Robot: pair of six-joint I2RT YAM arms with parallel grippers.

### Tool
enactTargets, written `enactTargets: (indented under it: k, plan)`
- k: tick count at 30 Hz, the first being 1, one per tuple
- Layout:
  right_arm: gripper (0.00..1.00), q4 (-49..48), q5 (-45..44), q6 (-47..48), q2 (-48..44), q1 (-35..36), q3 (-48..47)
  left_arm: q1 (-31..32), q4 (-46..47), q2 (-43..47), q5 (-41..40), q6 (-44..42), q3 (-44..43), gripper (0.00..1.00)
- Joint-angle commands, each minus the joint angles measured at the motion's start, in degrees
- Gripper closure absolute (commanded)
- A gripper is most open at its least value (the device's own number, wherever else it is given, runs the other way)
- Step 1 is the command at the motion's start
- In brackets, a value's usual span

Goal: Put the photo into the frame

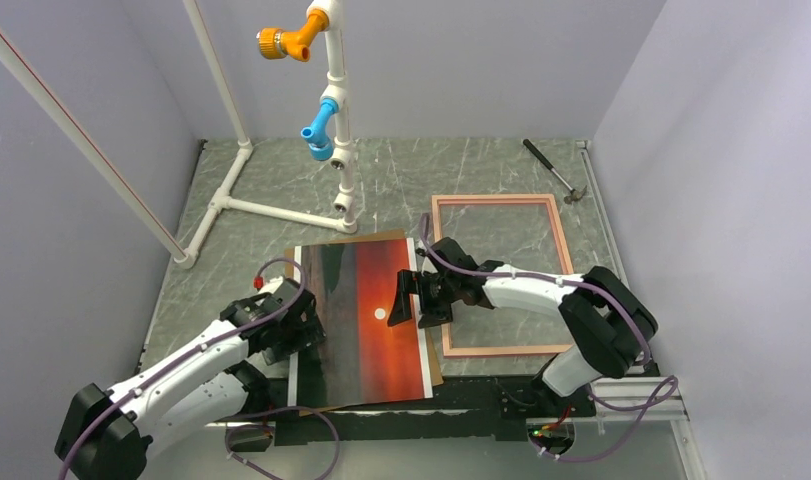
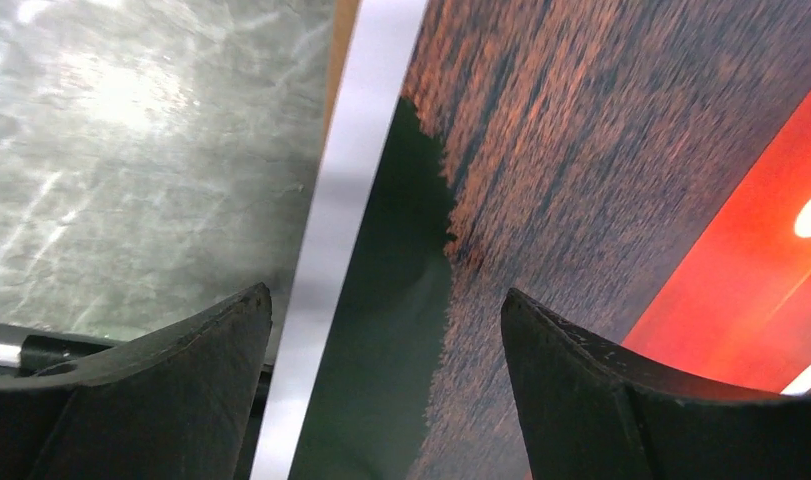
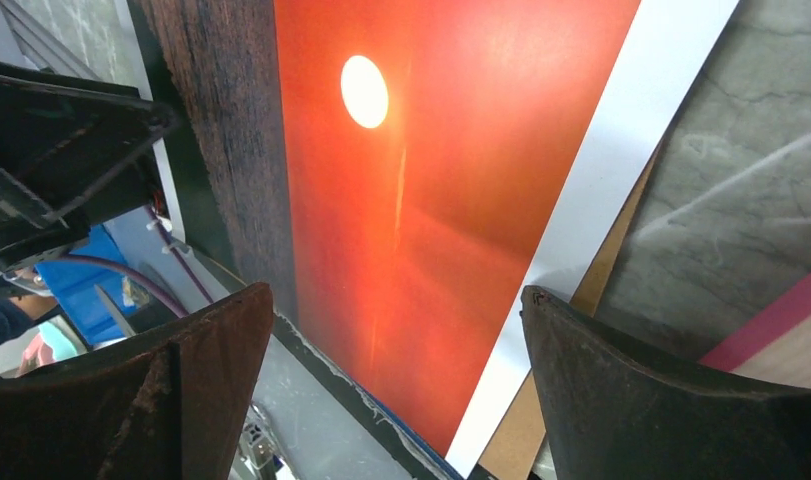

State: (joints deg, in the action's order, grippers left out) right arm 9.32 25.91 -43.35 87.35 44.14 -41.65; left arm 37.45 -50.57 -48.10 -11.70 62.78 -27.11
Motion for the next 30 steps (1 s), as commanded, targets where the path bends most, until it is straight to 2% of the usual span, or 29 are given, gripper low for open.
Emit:
enactTargets:
  k: [1, 6, 11, 16, 19, 30]
  plan:
    - [0.03, -3.1, -0.5, -0.5, 2.8, 0.6, -0.5, -2.2, 7.8, -0.9, 7.1, -3.7, 2.9, 0.13]
    - [0.03, -3.8, -0.5, -0.8, 4.3, 0.7, -0.7, -2.9, 9.5, -1.1, 9.4, -5.0, 2.8, 0.15]
    - [0.03, -4.0, -0.1, -0.8, 5.5, 1.0, -1.2, -2.9, 5.9, 2.5, 9.7, -6.3, -1.5, 0.18]
    - [0.03, -3.9, 0.0, -0.6, 6.2, 1.1, -1.8, -2.8, -0.3, 2.1, 8.1, -7.9, -7.4, 0.19]
    - [0.03, -3.8, -0.1, -0.5, 6.5, 1.2, -1.8, -2.8, -1.0, 2.3, 8.0, -8.4, -8.9, 0.19]
    - [0.03, -3.7, -0.3, -0.4, 6.8, 1.2, -1.9, -2.8, 2.1, 6.3, 10.1, -7.0, -7.7, 0.21]
